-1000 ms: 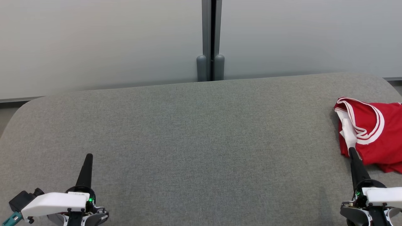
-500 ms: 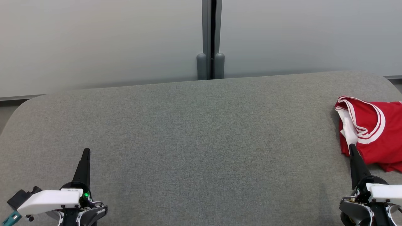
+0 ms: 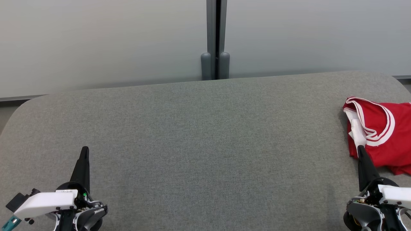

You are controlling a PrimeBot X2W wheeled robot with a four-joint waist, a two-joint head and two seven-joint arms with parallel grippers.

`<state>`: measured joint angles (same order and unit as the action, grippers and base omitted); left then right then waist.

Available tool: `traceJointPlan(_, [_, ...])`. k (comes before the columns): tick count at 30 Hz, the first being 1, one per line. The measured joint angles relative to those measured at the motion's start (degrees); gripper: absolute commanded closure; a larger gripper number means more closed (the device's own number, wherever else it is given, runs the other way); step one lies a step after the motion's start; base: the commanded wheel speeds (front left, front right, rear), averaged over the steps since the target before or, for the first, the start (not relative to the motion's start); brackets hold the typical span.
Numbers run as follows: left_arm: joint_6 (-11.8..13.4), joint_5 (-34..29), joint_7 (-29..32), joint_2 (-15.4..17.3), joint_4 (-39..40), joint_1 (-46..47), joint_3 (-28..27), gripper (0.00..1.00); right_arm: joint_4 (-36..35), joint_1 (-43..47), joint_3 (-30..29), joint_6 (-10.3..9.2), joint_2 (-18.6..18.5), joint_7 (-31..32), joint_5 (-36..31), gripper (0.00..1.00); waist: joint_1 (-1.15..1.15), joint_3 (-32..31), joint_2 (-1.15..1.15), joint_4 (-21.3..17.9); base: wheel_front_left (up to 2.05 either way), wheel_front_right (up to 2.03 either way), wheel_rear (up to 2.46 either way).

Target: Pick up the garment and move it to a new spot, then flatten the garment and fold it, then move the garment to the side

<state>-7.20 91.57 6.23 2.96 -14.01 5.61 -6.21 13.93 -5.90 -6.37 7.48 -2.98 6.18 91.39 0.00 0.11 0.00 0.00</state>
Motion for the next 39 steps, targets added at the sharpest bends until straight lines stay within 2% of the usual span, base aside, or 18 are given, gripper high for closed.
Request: traceJointPlan(39, [-0.3,0.9,0.3,-0.1,0.0,0.4,-0.3,1.0,0.2,-0.1,-0.1,0.0,0.1,0.2,1.0,1.0,0.0,0.1,0.0,0.0,0.0,0.0,0.0])
